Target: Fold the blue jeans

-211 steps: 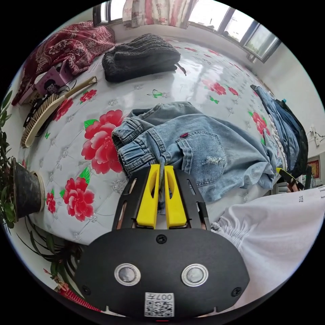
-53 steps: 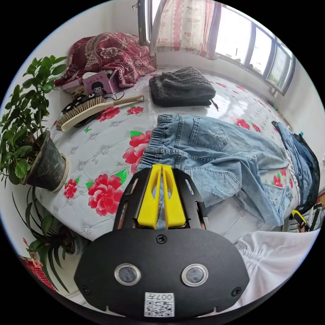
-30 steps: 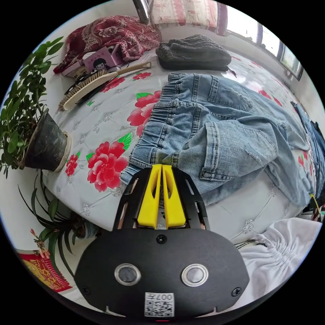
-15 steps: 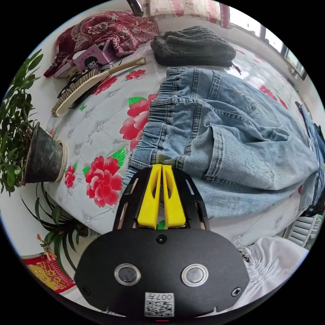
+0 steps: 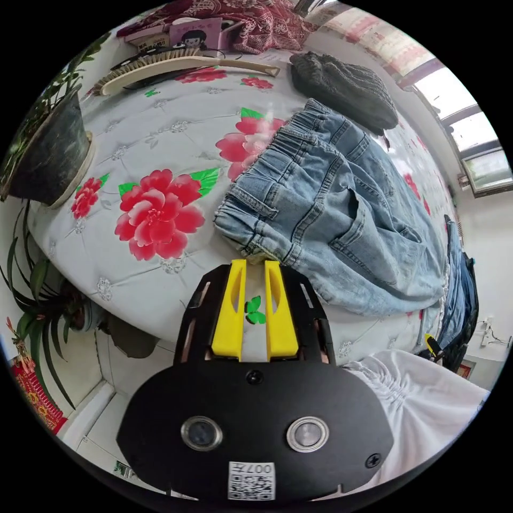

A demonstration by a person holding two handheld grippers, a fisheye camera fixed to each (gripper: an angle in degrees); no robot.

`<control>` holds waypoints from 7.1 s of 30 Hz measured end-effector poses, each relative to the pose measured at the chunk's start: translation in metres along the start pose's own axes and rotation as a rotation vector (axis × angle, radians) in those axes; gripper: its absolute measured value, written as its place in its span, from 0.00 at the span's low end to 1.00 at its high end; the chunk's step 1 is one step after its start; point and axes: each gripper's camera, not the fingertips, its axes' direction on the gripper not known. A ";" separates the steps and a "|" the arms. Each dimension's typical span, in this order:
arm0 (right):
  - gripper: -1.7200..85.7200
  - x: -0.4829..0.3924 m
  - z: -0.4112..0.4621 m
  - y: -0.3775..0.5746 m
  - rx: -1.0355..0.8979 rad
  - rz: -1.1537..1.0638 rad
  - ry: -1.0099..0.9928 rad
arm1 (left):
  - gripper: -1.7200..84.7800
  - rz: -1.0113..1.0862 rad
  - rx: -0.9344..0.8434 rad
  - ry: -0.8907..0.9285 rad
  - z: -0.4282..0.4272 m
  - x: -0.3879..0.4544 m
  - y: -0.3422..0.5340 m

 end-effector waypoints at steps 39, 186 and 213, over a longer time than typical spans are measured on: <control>0.03 0.198 -0.074 -0.005 0.204 -0.038 -0.174 | 0.01 0.063 0.140 0.354 -0.101 -0.083 -0.061; 0.03 0.288 0.029 0.014 0.174 0.557 -0.753 | 0.04 -0.386 0.035 0.515 0.015 -0.171 0.041; 0.05 -0.010 0.036 -0.280 0.276 -0.076 -0.736 | 0.09 -0.105 0.390 0.470 -0.026 -0.005 -0.176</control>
